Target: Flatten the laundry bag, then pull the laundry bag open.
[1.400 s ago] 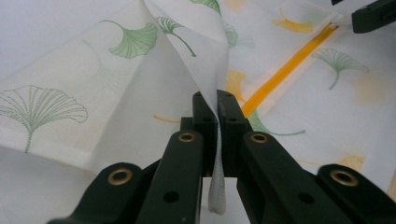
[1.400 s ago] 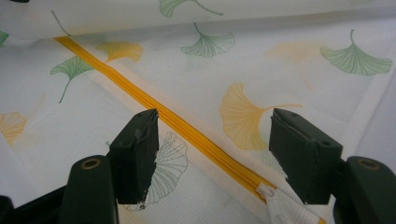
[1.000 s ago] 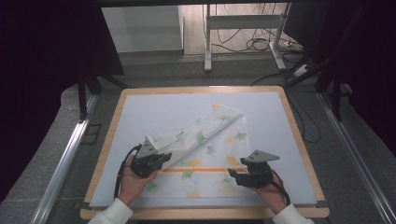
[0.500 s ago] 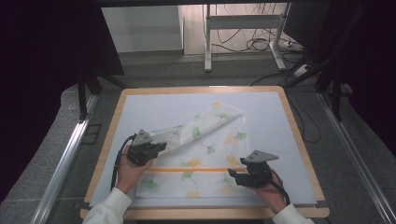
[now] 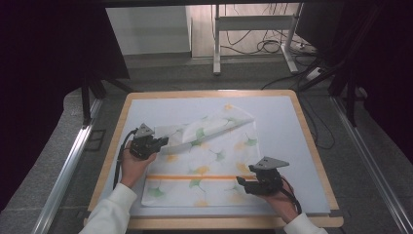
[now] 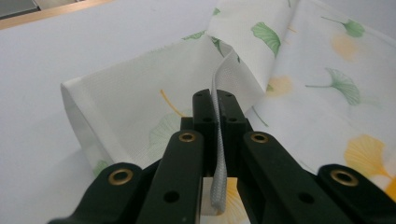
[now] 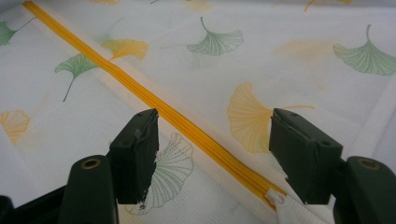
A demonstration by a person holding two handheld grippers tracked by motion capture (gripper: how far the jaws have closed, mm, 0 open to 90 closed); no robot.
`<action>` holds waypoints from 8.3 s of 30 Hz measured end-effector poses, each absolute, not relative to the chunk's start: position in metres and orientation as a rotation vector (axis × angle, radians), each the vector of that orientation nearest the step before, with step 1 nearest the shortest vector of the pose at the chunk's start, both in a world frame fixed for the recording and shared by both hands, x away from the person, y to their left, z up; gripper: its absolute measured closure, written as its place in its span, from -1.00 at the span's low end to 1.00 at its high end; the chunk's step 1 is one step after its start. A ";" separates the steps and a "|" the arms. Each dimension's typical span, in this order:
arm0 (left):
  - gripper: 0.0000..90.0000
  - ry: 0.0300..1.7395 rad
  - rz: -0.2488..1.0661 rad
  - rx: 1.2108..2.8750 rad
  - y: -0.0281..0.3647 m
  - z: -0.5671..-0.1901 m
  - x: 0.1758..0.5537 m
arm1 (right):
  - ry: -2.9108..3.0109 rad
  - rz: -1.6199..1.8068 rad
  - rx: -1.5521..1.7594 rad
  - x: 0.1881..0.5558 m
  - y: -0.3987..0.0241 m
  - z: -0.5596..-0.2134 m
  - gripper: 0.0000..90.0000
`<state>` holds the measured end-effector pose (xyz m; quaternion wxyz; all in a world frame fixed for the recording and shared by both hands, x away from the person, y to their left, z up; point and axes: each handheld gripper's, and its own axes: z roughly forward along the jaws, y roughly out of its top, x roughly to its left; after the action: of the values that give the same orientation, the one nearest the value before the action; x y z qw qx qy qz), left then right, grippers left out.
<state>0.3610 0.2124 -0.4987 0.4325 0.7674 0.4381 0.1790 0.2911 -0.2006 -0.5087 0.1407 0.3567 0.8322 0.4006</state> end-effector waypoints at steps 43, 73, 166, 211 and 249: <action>-0.59 1.220 0.569 1.792 0.248 -0.499 0.389 | 2.410 1.172 1.012 0.290 -0.199 -0.507 -0.26; 1.00 1.024 0.445 2.114 0.180 -0.534 0.406 | 2.425 1.177 1.000 0.290 -0.197 -0.508 -0.26; -0.27 0.988 0.381 1.966 0.173 -0.501 0.284 | 2.416 1.193 1.057 0.285 -0.205 -0.506 -0.26; -0.26 0.743 0.280 2.094 0.084 -0.487 0.297 | 2.512 1.085 1.091 0.247 -0.235 -0.511 0.97; -0.05 0.527 0.157 2.202 -0.034 -0.495 0.322 | 2.521 1.067 1.099 0.243 -0.240 -0.514 0.97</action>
<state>0.3223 -0.0341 -0.4947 0.4225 0.8794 0.2106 0.0626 0.2428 -0.2399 -0.5143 0.0958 0.3708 0.8507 0.3600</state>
